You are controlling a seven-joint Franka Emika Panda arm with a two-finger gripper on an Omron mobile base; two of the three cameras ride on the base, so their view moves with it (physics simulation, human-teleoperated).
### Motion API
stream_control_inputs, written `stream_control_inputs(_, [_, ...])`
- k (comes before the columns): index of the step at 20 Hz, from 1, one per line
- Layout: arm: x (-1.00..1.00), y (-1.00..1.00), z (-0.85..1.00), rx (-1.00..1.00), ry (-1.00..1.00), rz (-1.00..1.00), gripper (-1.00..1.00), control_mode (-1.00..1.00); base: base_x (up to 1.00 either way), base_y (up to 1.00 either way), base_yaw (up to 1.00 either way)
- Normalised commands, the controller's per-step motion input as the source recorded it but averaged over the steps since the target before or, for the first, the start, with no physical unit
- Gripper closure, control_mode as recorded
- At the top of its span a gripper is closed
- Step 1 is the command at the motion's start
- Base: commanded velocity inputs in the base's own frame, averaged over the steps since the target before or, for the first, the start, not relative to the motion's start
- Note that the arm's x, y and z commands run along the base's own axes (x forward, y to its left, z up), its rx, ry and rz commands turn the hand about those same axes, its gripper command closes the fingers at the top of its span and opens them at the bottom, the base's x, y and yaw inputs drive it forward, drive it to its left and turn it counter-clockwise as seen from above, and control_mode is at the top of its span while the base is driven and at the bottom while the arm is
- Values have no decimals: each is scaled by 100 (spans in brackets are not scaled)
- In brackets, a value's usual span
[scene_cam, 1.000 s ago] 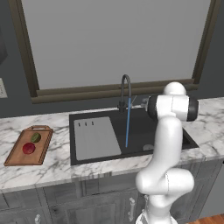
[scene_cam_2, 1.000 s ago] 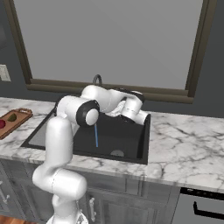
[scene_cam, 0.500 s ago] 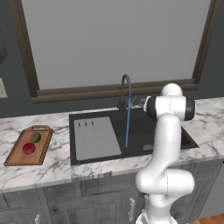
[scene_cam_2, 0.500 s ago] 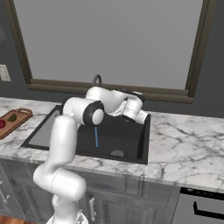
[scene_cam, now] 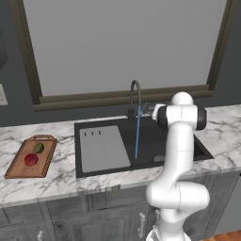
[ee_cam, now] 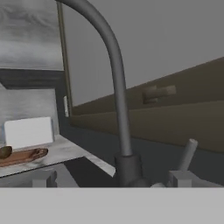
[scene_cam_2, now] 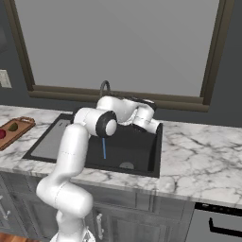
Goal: Pick the pear, kiwi from the sink and place them on the cutting board to airdry. Then turn off the sink faucet.
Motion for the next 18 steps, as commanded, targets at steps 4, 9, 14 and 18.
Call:
stream_control_inputs(4, [29, 0, -13, 0, 0, 0, -100, -100, 0, 0, 0])
stream_control_inputs(9, [30, 0, -15, 0, 0, 0, -100, -100, 0, 0, 0])
stream_control_inputs(14, [31, 0, -13, 0, 0, 0, -100, -100, 0, 0, 0])
stream_control_inputs(18, [34, 0, -16, 0, 0, 0, -100, -100, 0, 0, 0])
